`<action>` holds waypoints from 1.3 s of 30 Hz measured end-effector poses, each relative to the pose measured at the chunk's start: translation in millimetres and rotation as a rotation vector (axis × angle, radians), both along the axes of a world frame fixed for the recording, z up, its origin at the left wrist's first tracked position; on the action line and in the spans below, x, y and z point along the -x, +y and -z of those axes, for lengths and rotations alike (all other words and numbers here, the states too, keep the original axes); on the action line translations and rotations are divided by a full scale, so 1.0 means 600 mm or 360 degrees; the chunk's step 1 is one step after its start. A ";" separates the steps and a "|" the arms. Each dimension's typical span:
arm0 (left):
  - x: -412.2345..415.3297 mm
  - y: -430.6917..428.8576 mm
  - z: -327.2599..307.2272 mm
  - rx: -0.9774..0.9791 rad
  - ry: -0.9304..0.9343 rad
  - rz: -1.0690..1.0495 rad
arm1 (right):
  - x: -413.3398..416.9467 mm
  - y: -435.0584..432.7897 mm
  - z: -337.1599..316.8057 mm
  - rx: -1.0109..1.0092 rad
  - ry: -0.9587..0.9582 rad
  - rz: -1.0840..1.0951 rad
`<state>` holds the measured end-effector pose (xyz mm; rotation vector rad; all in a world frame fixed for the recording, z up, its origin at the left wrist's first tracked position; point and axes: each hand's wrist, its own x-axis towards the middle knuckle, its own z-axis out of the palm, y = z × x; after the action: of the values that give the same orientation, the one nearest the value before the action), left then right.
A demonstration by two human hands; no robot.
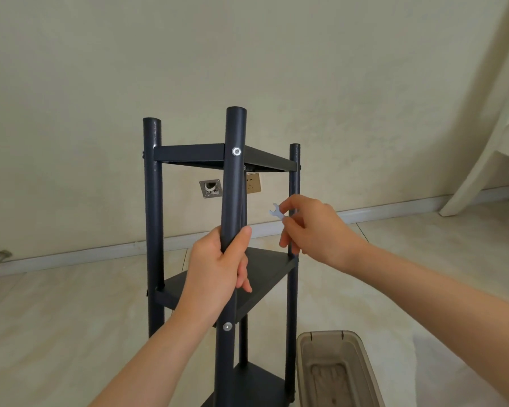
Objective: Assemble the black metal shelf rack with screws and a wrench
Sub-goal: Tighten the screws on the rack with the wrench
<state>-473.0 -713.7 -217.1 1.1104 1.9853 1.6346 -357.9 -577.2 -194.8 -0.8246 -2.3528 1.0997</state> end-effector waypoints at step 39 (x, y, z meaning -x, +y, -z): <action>0.037 -0.006 -0.013 -0.0040 0.0043 0.0342 | 0.070 -0.013 -0.046 0.0411 0.0621 -0.0058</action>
<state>-495.4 -717.5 -209.1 1.3116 1.7951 1.5443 -400.1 -585.1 -167.3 -0.5858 -1.9363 1.4538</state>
